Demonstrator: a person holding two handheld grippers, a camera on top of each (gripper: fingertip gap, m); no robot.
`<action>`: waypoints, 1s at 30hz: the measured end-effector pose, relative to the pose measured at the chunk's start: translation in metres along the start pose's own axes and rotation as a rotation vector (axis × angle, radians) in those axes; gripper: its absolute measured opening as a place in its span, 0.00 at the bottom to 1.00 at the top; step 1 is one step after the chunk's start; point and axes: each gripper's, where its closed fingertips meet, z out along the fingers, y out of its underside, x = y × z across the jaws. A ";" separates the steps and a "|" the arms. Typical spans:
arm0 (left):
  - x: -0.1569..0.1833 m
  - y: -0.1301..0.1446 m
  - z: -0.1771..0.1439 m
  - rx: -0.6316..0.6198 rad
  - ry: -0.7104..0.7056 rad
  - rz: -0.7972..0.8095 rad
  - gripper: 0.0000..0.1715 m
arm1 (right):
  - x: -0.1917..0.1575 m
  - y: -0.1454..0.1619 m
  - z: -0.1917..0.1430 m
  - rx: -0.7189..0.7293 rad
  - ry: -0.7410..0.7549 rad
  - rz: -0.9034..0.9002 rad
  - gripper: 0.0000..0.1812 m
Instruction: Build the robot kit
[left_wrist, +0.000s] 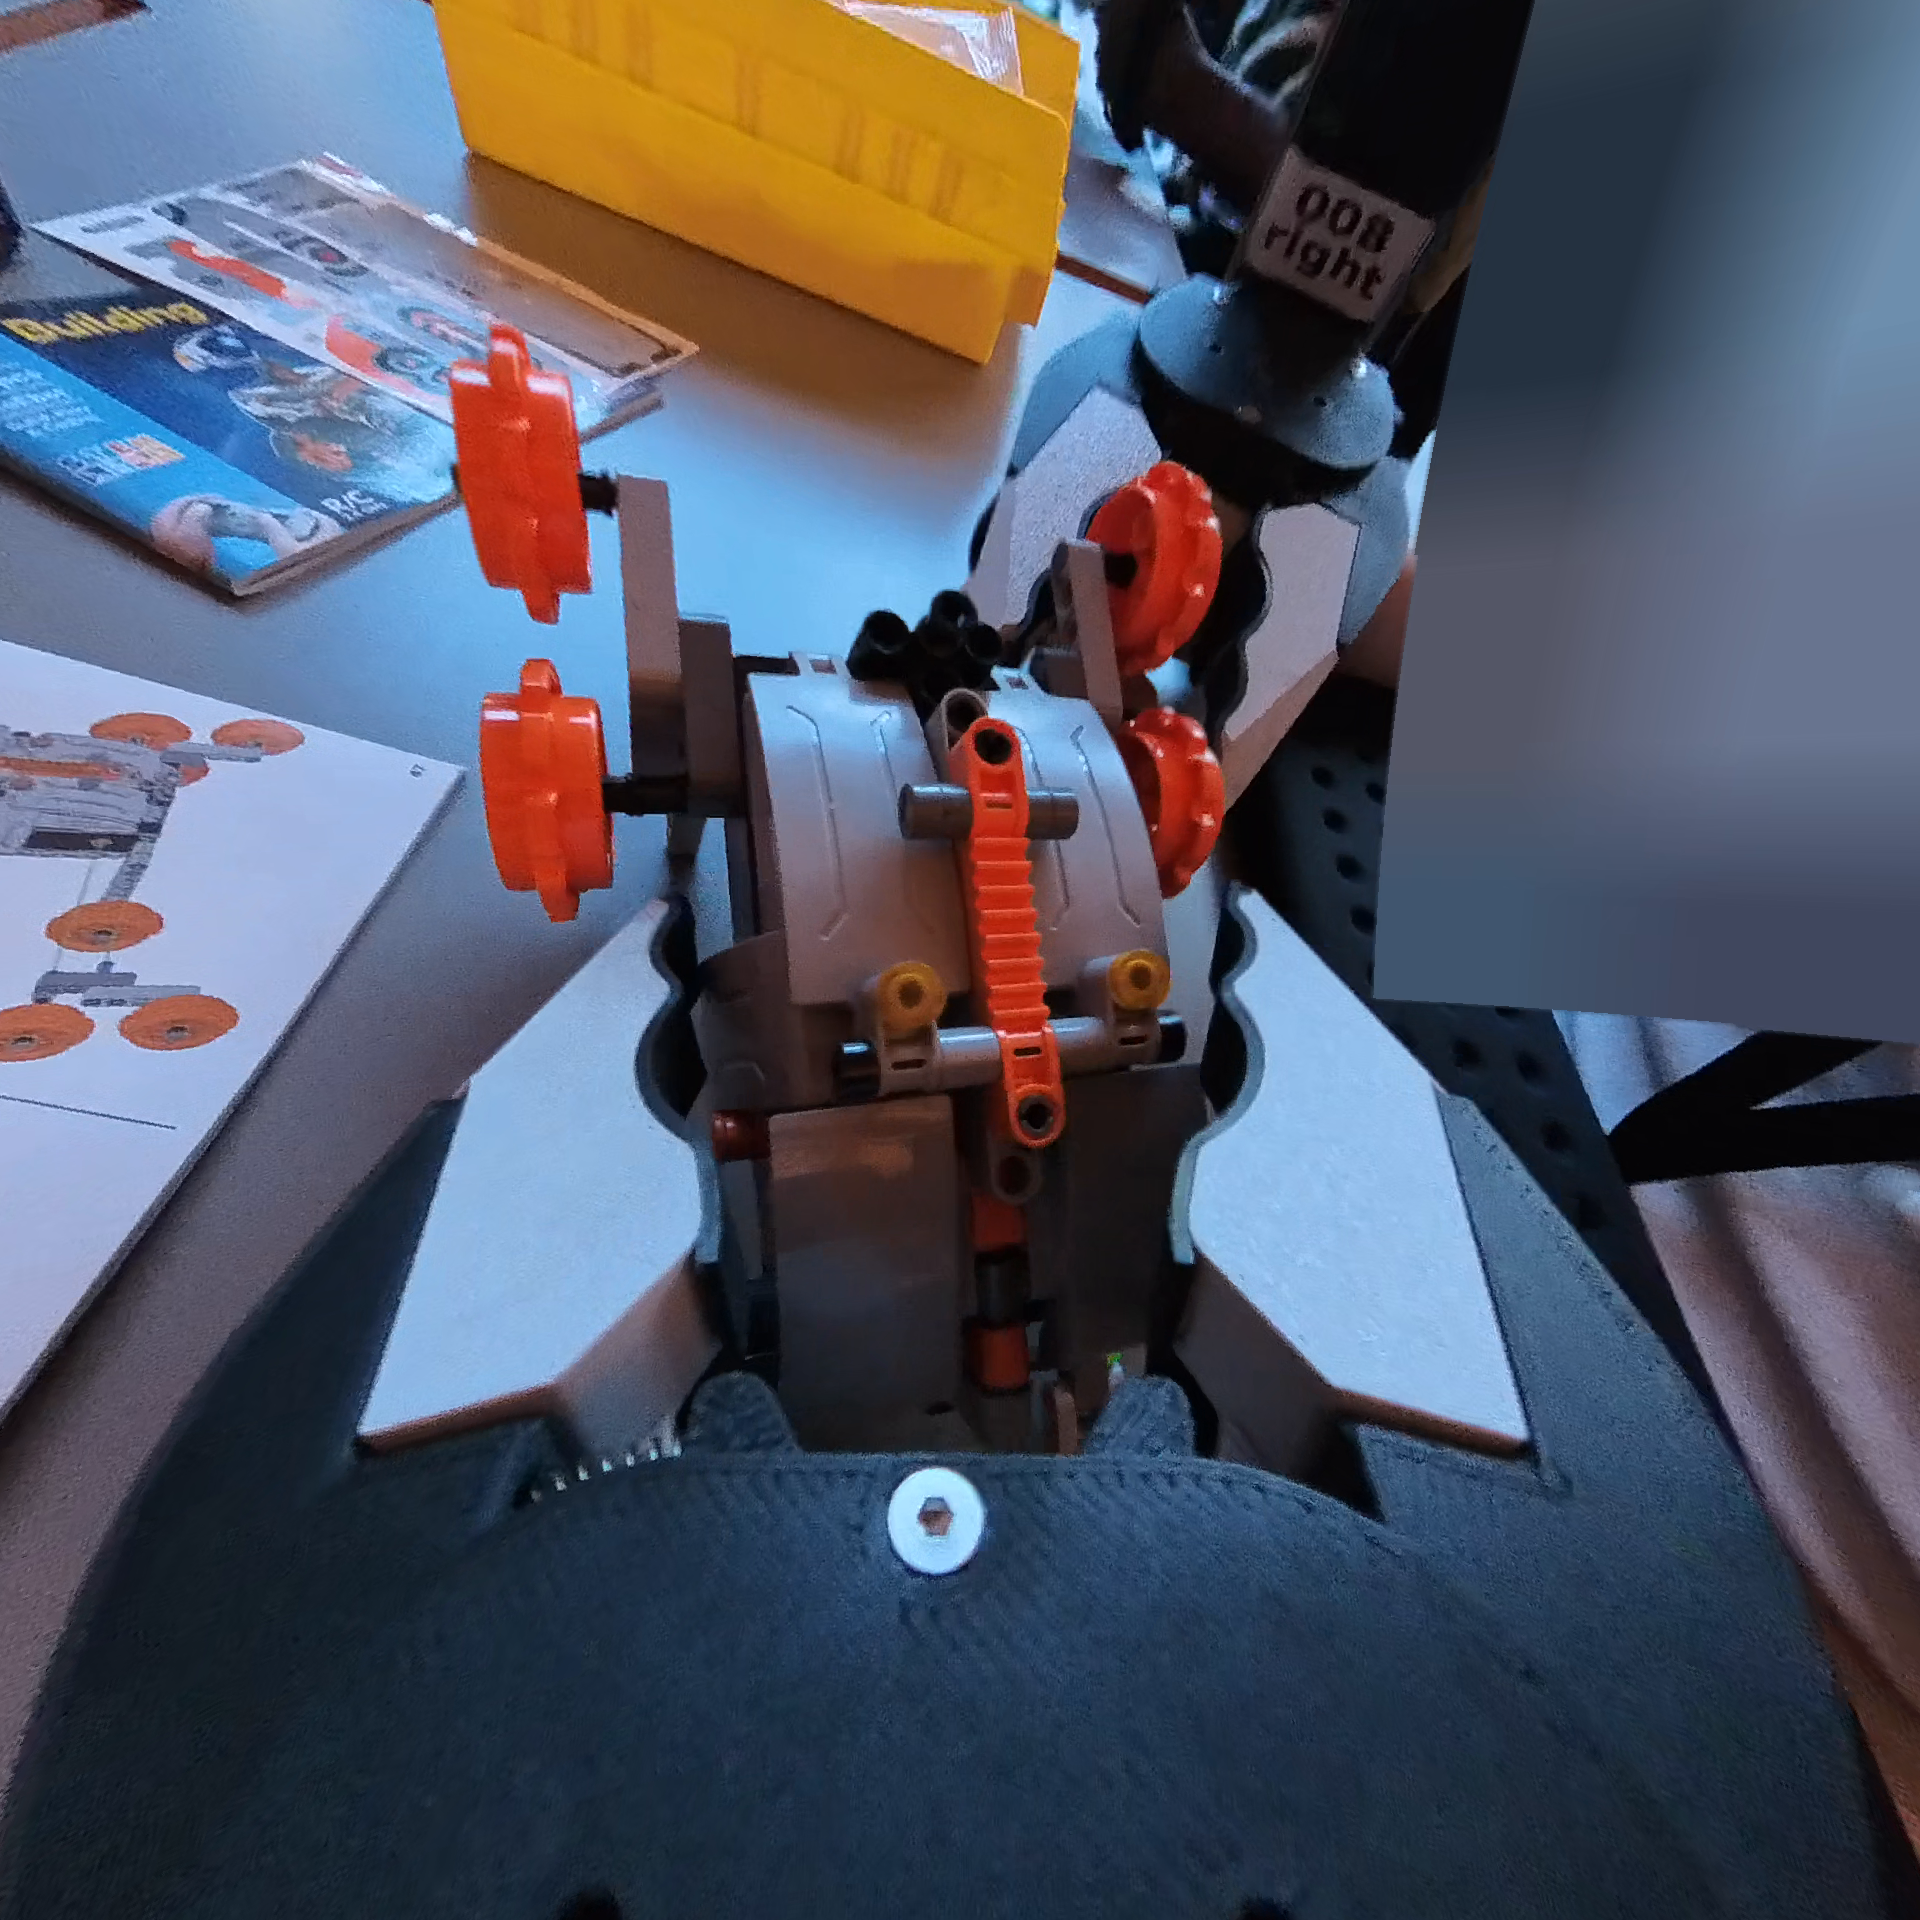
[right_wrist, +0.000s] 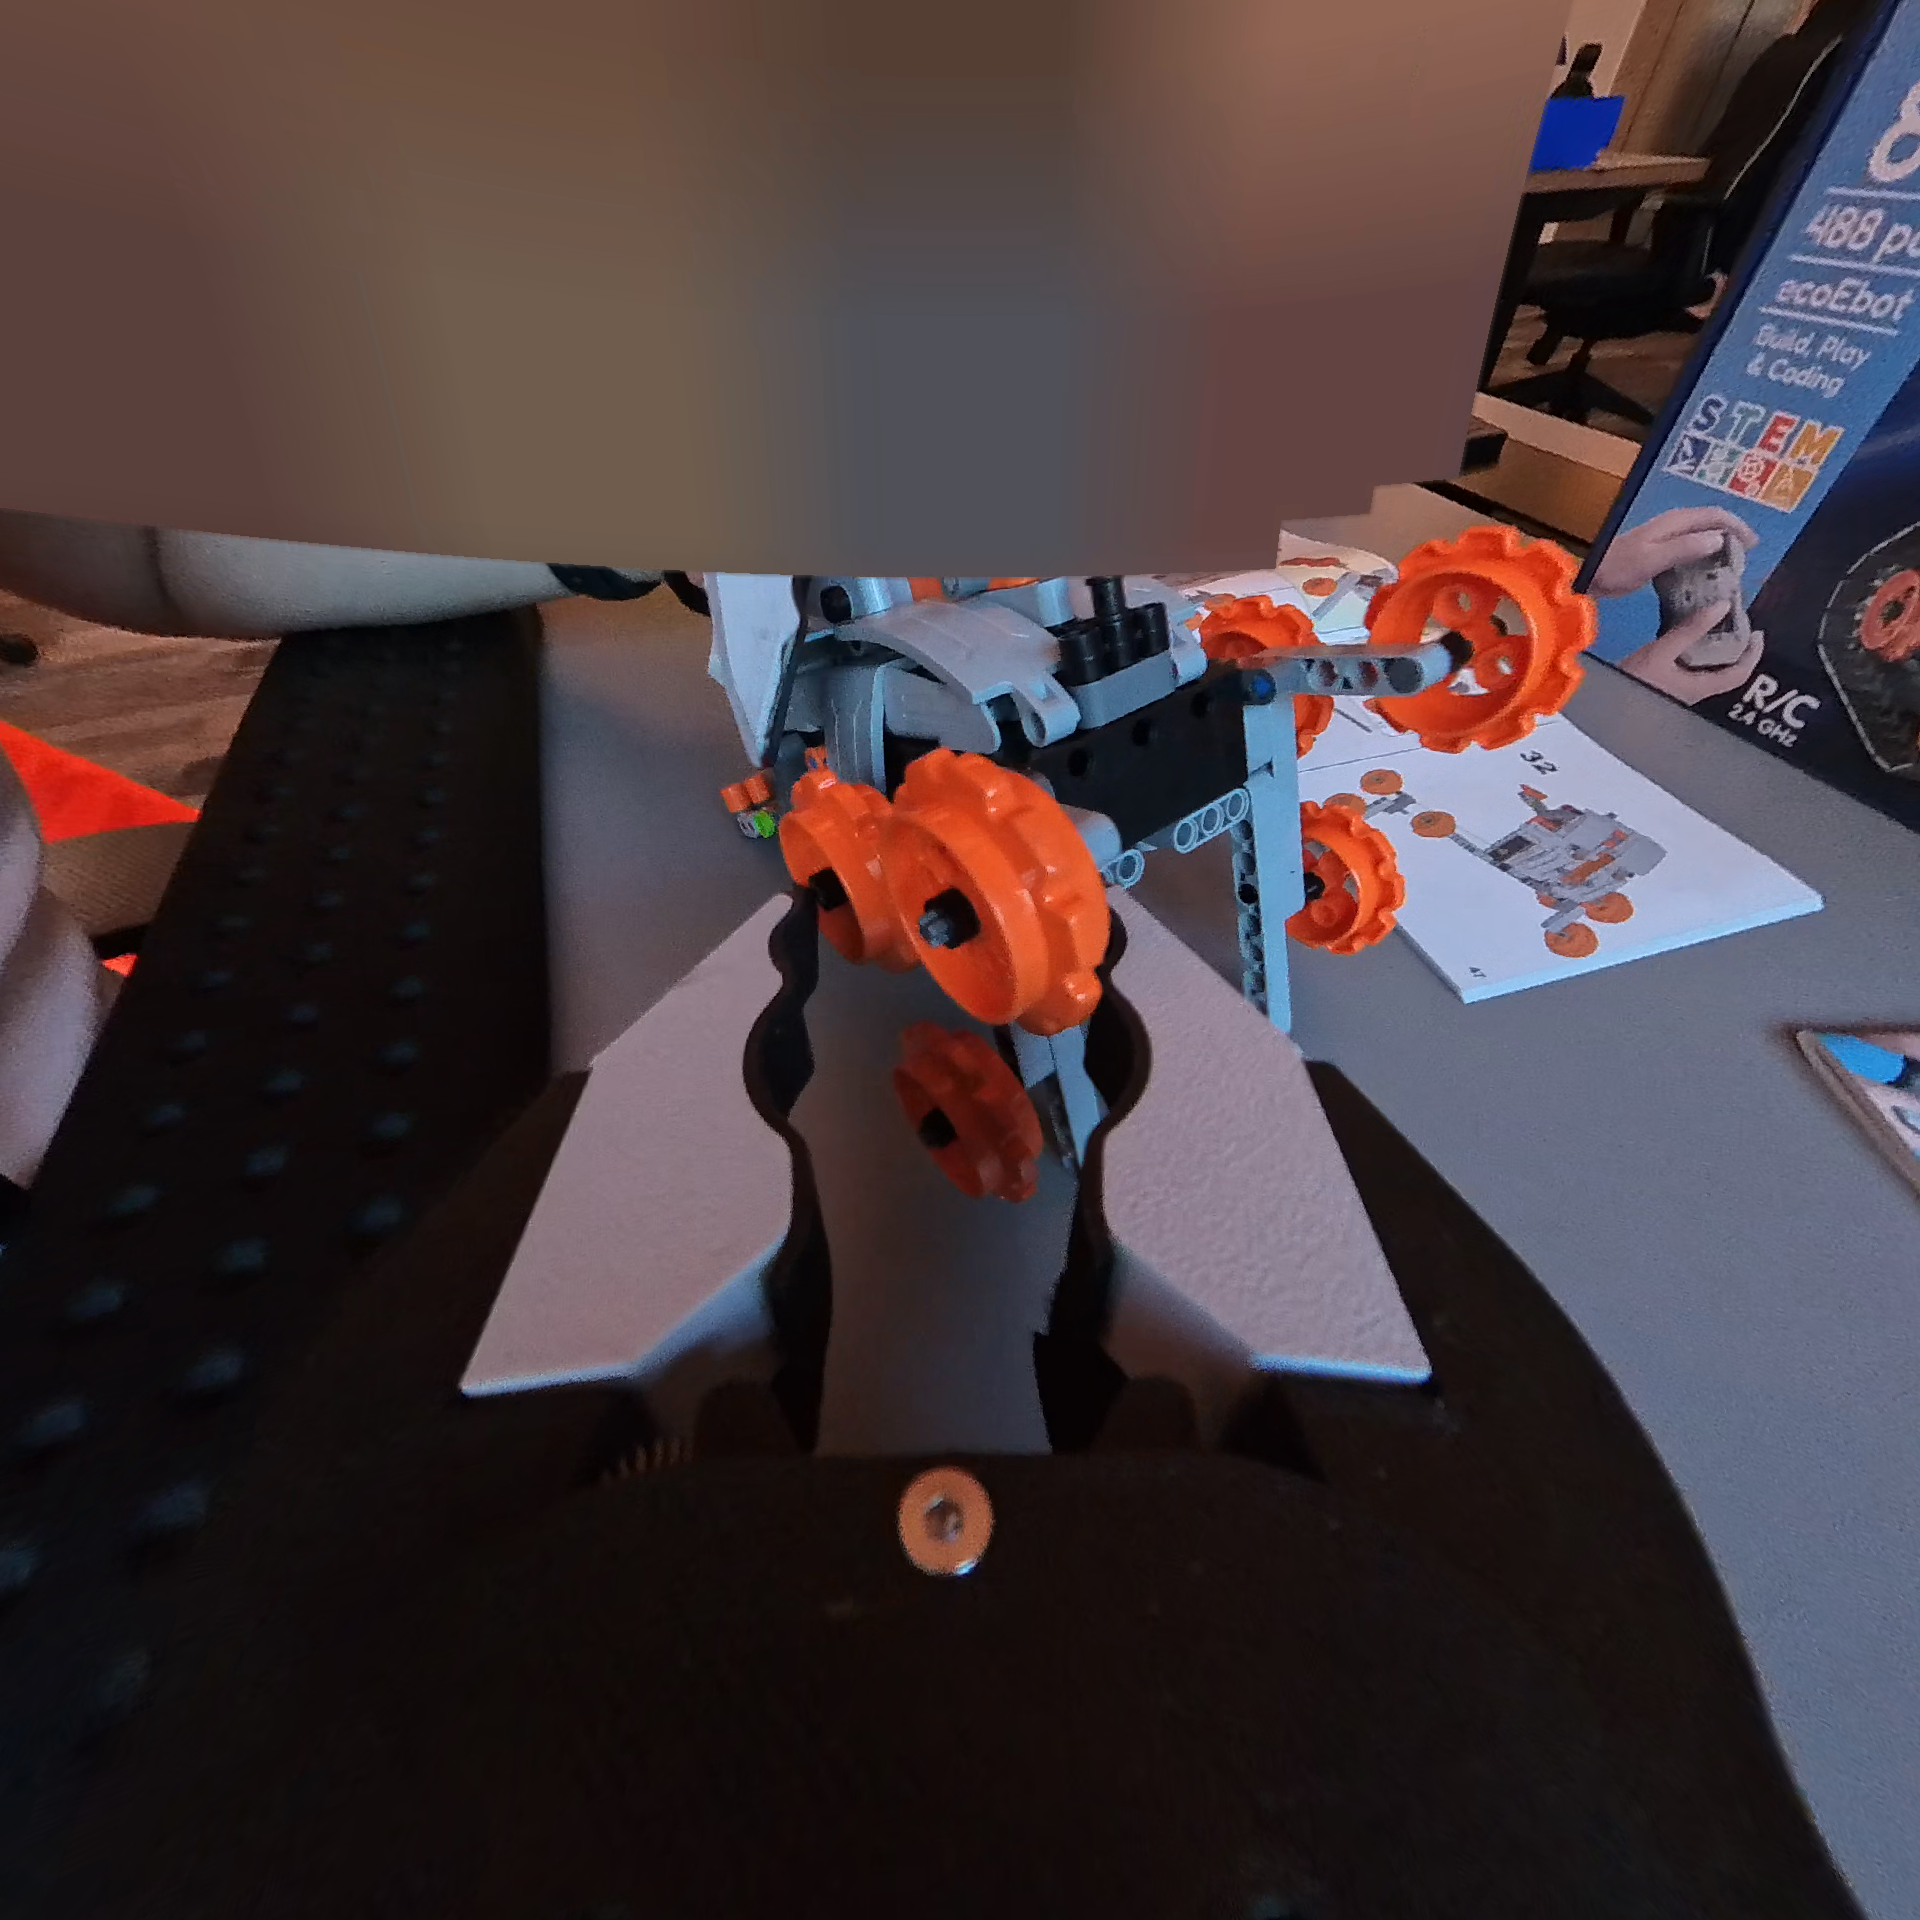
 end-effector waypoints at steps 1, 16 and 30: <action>0.000 0.004 0.002 -0.025 0.008 0.007 0.58 | 0.000 0.000 0.000 -0.003 -0.002 -0.022 0.27; 0.007 0.006 0.007 -0.027 0.076 -0.008 0.58 | 0.011 -0.058 -0.051 0.173 -0.061 0.080 0.33; 0.013 0.006 0.009 -0.019 0.086 -0.038 0.58 | 0.021 -0.020 -0.007 -1.017 -0.229 -0.411 0.42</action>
